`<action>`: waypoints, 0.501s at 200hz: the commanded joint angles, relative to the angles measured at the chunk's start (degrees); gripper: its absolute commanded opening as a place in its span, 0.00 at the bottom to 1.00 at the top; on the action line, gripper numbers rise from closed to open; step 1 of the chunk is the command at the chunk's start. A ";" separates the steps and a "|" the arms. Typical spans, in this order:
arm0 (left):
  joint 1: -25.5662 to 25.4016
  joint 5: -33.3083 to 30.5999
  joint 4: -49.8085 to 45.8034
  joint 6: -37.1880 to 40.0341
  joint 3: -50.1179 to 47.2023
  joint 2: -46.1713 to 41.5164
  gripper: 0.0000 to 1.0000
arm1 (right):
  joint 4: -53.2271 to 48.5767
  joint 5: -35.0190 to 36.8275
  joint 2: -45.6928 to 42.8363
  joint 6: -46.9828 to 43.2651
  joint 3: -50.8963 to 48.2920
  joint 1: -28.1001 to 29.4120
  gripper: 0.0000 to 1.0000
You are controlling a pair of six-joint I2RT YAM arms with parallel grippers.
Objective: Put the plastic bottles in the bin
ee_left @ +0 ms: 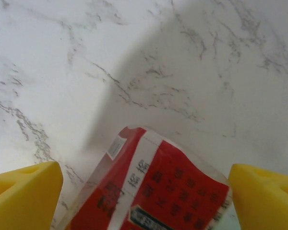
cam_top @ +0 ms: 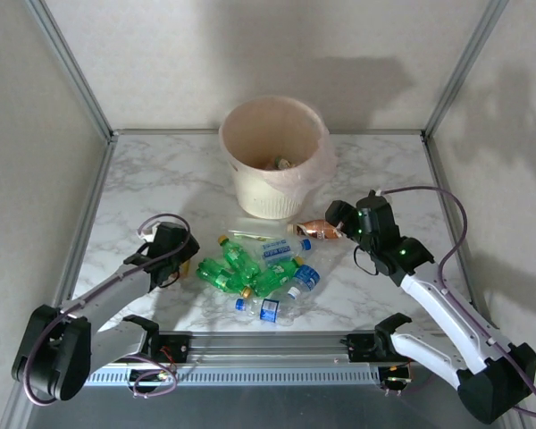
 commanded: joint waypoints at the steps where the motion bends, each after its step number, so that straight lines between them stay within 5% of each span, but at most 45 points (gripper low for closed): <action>1: -0.60 -0.06 1.28 0.11 -0.40 2.62 0.87 | 1.10 -0.63 -1.31 2.01 -1.95 -0.10 0.91; 100: -0.67 -3.00 2.78 0.12 -0.25 8.52 0.72 | 1.18 -1.37 -2.96 2.86 -5.74 -0.15 0.87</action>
